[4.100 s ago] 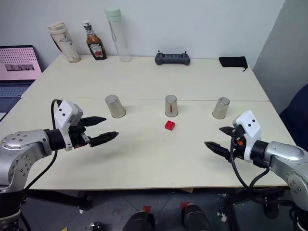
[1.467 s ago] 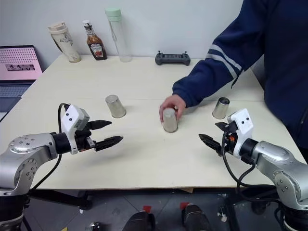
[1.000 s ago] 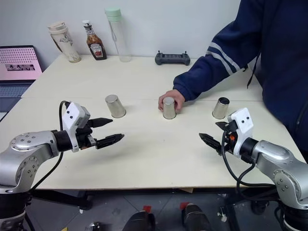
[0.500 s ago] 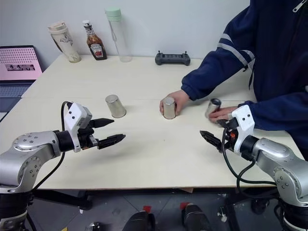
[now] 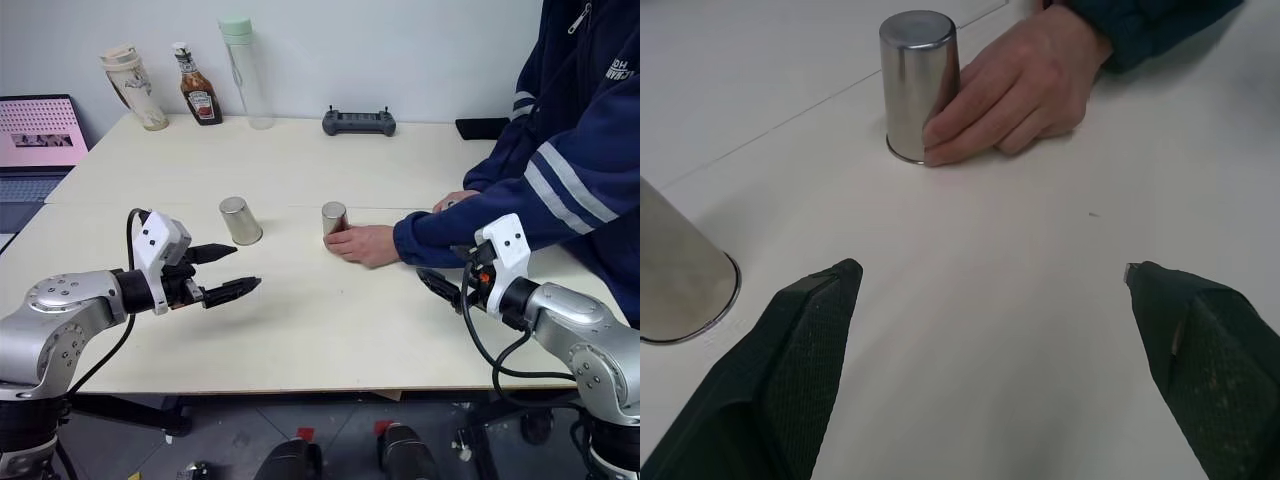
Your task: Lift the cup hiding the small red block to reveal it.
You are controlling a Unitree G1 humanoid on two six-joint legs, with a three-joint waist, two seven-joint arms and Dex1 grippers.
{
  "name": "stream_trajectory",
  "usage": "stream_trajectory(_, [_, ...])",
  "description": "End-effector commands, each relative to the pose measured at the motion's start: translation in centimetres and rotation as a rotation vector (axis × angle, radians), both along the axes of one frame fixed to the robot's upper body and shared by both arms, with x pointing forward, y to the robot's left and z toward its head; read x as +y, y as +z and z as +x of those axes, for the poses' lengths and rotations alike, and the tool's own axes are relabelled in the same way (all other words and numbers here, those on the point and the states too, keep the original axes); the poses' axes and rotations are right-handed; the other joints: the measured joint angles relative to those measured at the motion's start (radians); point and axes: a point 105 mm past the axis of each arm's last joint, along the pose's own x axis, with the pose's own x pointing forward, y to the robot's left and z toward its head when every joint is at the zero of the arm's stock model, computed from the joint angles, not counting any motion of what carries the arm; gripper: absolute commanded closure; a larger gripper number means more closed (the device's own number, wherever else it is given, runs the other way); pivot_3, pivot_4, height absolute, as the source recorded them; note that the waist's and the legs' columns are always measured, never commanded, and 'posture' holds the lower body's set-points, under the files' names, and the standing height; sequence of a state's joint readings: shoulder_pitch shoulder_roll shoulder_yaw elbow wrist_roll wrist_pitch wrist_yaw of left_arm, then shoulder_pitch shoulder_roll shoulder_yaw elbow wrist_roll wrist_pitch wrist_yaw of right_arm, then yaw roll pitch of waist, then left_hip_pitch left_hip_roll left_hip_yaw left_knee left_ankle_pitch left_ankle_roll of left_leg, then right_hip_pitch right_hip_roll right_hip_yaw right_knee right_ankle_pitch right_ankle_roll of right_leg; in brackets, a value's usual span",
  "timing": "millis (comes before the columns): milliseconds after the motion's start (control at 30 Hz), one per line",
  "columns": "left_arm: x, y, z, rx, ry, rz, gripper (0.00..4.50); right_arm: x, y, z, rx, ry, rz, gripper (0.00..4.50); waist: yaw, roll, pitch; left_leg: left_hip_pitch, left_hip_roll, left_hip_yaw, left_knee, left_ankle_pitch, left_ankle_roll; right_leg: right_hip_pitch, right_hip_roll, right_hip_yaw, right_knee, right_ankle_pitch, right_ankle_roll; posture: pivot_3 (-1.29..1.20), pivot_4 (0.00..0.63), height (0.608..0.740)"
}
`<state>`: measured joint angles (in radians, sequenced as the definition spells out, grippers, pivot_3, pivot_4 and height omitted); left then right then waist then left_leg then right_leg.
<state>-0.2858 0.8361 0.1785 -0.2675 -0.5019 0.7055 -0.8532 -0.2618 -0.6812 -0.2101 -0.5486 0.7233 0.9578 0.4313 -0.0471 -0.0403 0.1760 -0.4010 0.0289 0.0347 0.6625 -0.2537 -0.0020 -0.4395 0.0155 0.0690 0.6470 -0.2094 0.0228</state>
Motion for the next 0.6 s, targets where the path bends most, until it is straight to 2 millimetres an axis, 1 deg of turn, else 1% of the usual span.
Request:
stream_trajectory(33, [-0.36, 0.73, 0.09, -0.04, -0.007, 0.01, 0.0, -0.05, 0.79, 0.06, -0.04, -0.007, -0.004, 0.05, 0.0, 0.0, 0.0, 0.0, 0.0, 0.0, 0.0, 0.0, 0.0, 0.0, 0.0, 0.0, 0.0, 0.0, 0.0, 0.0, 0.15, 0.74])
stream_trajectory(500, [-0.54, 0.87, 0.38, -0.049, -0.008, 0.002, 0.0, -0.19, 0.84, 0.22, -0.042, -0.018, 0.003, 0.05, 0.0, 0.0, 0.0, 0.0, 0.0, 0.0, 0.0, 0.0, 0.0, 0.0, 0.0, 0.0, 0.0, 0.0, 0.0, 0.0, 0.15, 0.74])
stream_trajectory(600, [-1.01, 0.78, 0.31, -0.049, -0.018, -0.005, 0.0, -0.06, 0.73, 0.09, -0.04, -0.02, 0.005, 0.05, 0.0, 0.0, 0.0, 0.0, 0.0, 0.0, 0.0, 0.0, 0.0, 0.0, 0.0, 0.0, 0.0, 0.0, 0.0, 0.0, 0.15, 0.74])
